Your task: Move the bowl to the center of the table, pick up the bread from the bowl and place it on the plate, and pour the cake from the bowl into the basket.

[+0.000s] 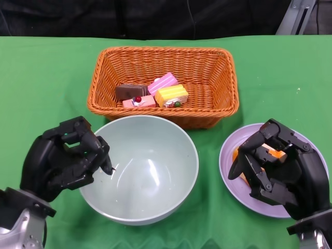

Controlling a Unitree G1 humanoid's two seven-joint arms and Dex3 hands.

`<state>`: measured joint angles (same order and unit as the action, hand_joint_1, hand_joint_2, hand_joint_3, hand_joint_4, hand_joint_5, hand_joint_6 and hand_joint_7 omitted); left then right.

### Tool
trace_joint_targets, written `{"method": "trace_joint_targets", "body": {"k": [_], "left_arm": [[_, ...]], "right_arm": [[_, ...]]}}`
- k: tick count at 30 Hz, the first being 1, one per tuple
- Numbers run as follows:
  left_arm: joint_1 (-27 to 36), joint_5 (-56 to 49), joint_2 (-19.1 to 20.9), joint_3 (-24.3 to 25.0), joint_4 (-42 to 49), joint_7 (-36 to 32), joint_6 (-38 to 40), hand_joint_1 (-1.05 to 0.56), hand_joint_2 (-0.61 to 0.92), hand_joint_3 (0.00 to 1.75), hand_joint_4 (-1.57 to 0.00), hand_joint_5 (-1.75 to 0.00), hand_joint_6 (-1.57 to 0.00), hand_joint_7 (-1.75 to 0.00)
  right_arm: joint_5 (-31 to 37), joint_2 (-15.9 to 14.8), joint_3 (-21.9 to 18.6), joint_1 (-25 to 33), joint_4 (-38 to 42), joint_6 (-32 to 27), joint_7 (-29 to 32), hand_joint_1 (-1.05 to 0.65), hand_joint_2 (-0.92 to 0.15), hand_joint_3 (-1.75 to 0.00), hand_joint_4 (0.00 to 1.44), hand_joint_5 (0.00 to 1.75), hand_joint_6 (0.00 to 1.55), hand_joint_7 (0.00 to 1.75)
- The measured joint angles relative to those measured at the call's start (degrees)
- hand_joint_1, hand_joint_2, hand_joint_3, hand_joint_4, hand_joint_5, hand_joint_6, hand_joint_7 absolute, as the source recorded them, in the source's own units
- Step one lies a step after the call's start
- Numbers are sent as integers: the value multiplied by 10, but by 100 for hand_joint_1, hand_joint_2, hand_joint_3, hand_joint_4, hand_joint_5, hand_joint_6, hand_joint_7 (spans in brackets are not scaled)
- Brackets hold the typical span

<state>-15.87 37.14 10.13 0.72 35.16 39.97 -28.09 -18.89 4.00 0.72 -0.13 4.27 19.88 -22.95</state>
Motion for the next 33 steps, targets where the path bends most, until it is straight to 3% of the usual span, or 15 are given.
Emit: {"method": "trace_joint_targets", "body": {"k": [15, 31, 33], "left_arm": [[-15, -56, -40, 84, 21, 46, -1, -12, 78, 58, -87, -155, -94, -121], [-17, -74, -52, 107, 21, 54, 0, -11, 78, 58, -90, -152, -94, -121], [-17, -77, -53, 108, 21, 54, 0, -11, 76, 64, -89, -154, -93, -123]], "right_arm": [[3, 0, 0, -1, 4, 1, 3, -10, -62, -87, 75, 158, 67, 126], [3, 0, 0, -3, 10, 7, 5, -12, -60, -89, 76, 157, 68, 126], [3, 0, 0, -3, 10, 7, 5, -14, -60, -87, 76, 158, 68, 127]]}}
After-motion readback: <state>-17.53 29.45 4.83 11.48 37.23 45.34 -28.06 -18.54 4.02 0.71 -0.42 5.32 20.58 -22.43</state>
